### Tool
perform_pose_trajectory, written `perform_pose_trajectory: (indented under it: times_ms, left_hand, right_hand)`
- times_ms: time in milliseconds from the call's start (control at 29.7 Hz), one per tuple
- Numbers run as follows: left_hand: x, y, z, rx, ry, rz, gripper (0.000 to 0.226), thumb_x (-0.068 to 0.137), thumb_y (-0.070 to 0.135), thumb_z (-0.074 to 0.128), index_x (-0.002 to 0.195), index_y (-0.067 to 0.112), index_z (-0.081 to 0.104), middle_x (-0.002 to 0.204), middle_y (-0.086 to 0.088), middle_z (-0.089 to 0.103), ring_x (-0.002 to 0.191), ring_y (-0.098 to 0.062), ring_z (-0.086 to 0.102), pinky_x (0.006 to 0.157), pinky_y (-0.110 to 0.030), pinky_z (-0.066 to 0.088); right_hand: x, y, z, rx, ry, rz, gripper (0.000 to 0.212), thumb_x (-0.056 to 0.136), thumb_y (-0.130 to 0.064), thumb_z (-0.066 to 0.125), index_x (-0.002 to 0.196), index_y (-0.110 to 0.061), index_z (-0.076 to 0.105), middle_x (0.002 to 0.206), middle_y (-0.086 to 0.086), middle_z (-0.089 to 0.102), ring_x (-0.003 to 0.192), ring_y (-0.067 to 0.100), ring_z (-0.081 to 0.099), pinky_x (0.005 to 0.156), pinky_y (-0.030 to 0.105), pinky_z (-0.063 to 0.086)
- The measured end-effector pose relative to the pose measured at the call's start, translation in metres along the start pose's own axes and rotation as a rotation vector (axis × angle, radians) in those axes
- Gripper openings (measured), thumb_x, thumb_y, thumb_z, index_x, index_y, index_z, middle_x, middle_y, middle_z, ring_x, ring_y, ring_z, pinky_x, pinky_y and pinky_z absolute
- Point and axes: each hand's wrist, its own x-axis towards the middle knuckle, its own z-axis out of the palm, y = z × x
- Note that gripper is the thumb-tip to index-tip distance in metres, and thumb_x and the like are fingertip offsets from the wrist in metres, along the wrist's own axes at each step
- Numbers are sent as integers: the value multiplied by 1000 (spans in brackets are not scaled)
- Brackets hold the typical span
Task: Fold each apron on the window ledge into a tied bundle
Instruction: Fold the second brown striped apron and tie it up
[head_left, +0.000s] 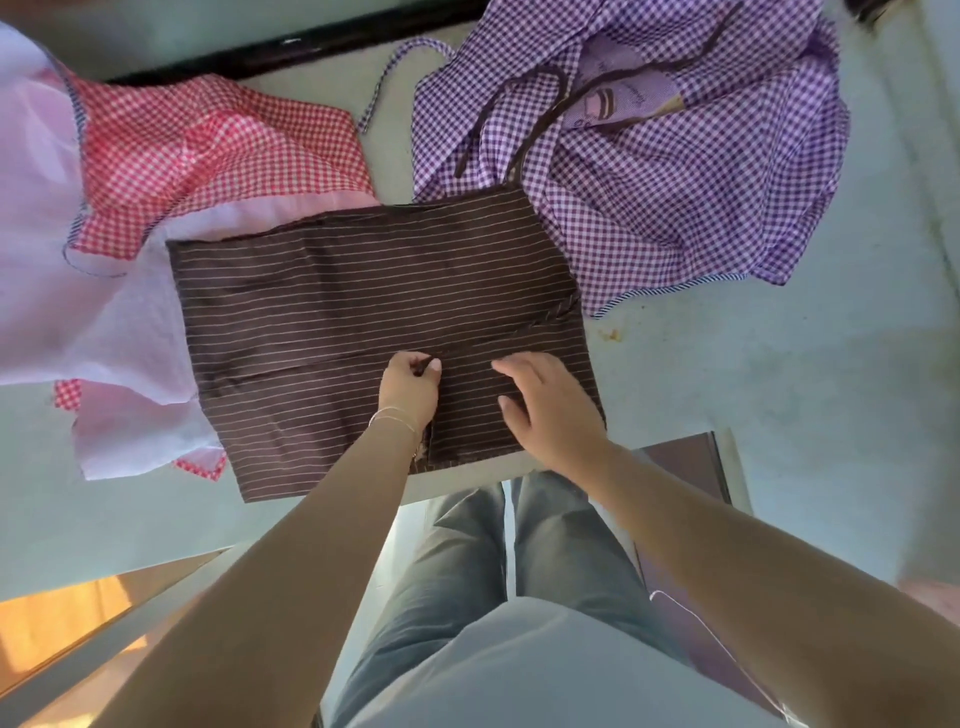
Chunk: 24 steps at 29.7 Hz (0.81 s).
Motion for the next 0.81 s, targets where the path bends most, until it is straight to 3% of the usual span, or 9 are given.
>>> perform_pose_trajectory:
  times_ms: [101, 202, 471, 639, 740, 807]
  left_hand:
    - [4, -3, -5, 29, 54, 101, 23, 94, 20, 59, 117, 17, 60, 115, 2, 60, 101, -13, 53, 91, -27, 44]
    - [8, -4, -8, 39, 73, 159, 21, 91, 22, 64, 112, 20, 61, 108, 7, 60, 98, -10, 54, 87, -23, 44]
    - [9, -24, -12, 137, 29, 238, 16, 89, 27, 66, 103, 26, 57, 97, 12, 58, 92, -9, 56, 82, -23, 48]
    - [10, -30, -11, 251, 30, 290, 23, 90, 26, 65, 112, 25, 57, 113, 5, 58, 104, -14, 53, 91, -27, 47]
    - [4, -41, -12, 619, 232, 714, 30, 91, 26, 61, 120, 23, 57, 129, -1, 50, 118, -23, 46, 99, -39, 43]
    - [-6, -55, -7, 811, 174, 1070, 35, 93, 37, 52, 124, 22, 57, 136, -2, 49, 124, -27, 46, 103, -44, 38]
  right_hand:
    - [-1, 20, 5, -234, -94, -110, 52, 93, -45, 51, 141, -25, 43, 149, 5, 40, 141, 28, 31, 114, 46, 26]
    - [-1, 28, 8, -315, -196, -180, 59, 93, -55, 42, 146, -31, 32, 155, 5, 29, 145, 31, 21, 117, 54, 17]
    - [-8, 41, 12, -423, -330, -268, 61, 94, -60, 31, 149, -33, 27, 158, 4, 24, 147, 29, 15, 113, 63, 16]
    - [-12, 45, 15, -493, -390, -266, 76, 88, -74, 26, 152, -33, 16, 160, 7, 14, 148, 33, 7, 112, 67, 13]
    - [-9, 42, 17, -545, -421, -276, 91, 80, -81, 34, 153, -30, 13, 161, 10, 10, 146, 39, 7, 110, 70, 8]
    - [-9, 37, 18, -549, -440, -267, 92, 79, -75, 45, 152, -27, 15, 160, 12, 9, 145, 42, 7, 107, 70, 8]
